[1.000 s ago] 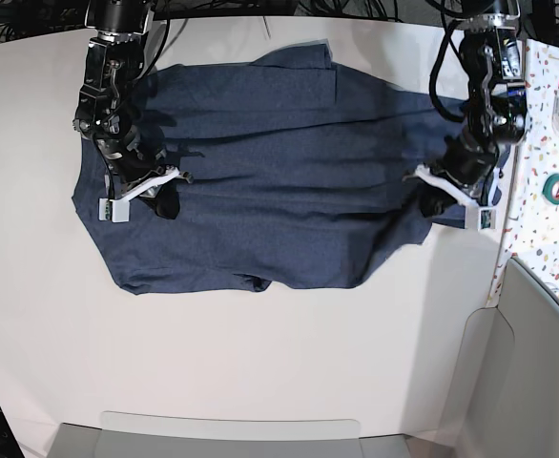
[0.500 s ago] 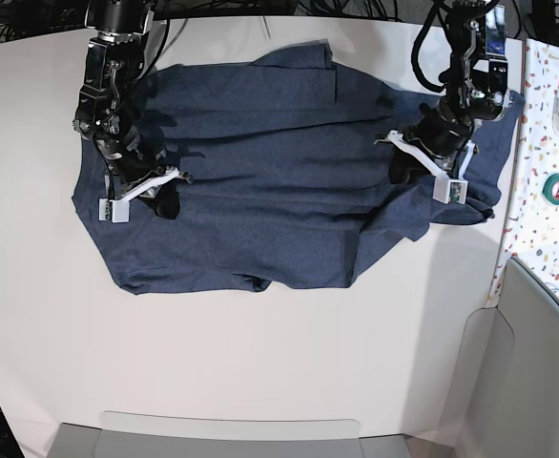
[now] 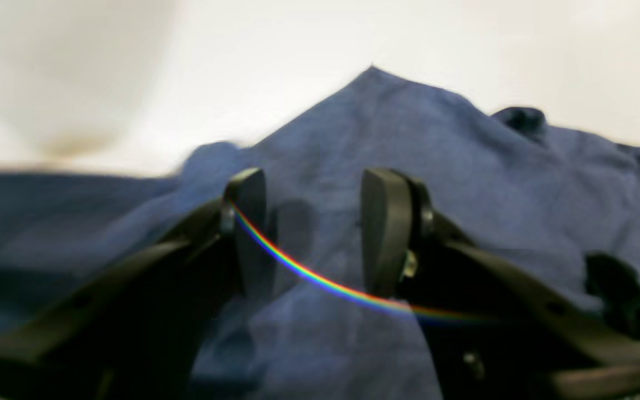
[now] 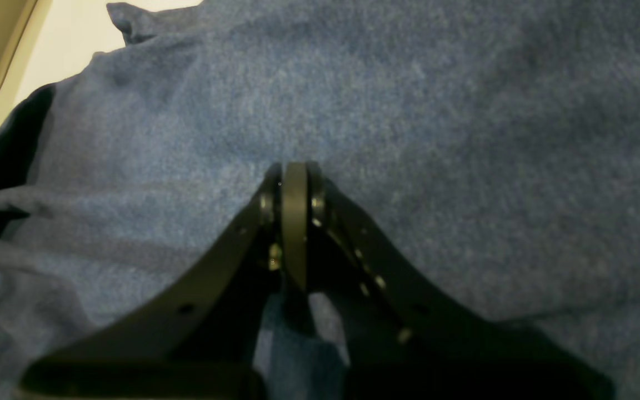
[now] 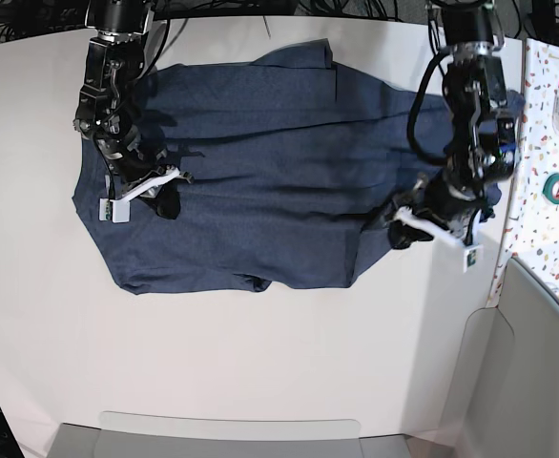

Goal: Layout the t-shirt on the table in an organized manner, then fold the t-shirt properly
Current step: 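Move the left gripper with the fabric inward along the shirt side, then drag the grasped shirt side with the left gripper back outward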

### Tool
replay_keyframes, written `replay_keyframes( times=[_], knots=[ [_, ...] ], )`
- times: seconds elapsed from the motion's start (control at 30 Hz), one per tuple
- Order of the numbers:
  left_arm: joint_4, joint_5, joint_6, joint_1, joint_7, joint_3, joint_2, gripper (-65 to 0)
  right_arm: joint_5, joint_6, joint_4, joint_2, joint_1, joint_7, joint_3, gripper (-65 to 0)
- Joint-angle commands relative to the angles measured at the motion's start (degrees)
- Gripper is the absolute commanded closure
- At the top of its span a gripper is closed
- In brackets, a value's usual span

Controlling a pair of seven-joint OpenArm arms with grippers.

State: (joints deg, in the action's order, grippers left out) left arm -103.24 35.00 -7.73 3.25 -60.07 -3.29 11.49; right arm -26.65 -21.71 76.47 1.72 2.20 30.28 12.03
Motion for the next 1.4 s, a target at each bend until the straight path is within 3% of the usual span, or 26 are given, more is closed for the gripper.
replay_keyframes(
  times=[0.0,0.3,0.6,0.87,1.07,1.37],
  knots=[
    [0.96,0.03,-0.14,2.16,0.6,-0.36,0.78,-27.7,6.83,3.91,-2.14,0.0,1.98,11.52,-0.3,0.0],
    [12.82,-0.06,-0.93,9.99,-3.44,0.87,0.69,-30.7,6.83,3.91,-2.22,-0.7,2.16,11.52,-0.3,0.0],
    [13.7,-0.06,-15.44,10.95,-3.09,13.97,2.89,-38.2,6.83,3.91,-2.22,-0.79,1.89,11.52,-0.38,0.0],
    [13.7,-0.06,-21.59,11.3,0.51,21.0,7.02,-39.0,6.83,3.91,-2.22,-0.79,2.07,11.52,-0.38,0.0],
    [14.05,-1.2,-22.21,12.89,0.51,21.97,8.6,-39.0,6.83,3.91,-2.22,-0.79,1.89,11.43,-0.38,0.0],
    [14.14,-14.74,-22.21,12.45,0.51,27.77,8.34,-39.0,6.83,3.91,-2.31,-1.5,1.8,11.43,-0.38,0.0]
  ],
)
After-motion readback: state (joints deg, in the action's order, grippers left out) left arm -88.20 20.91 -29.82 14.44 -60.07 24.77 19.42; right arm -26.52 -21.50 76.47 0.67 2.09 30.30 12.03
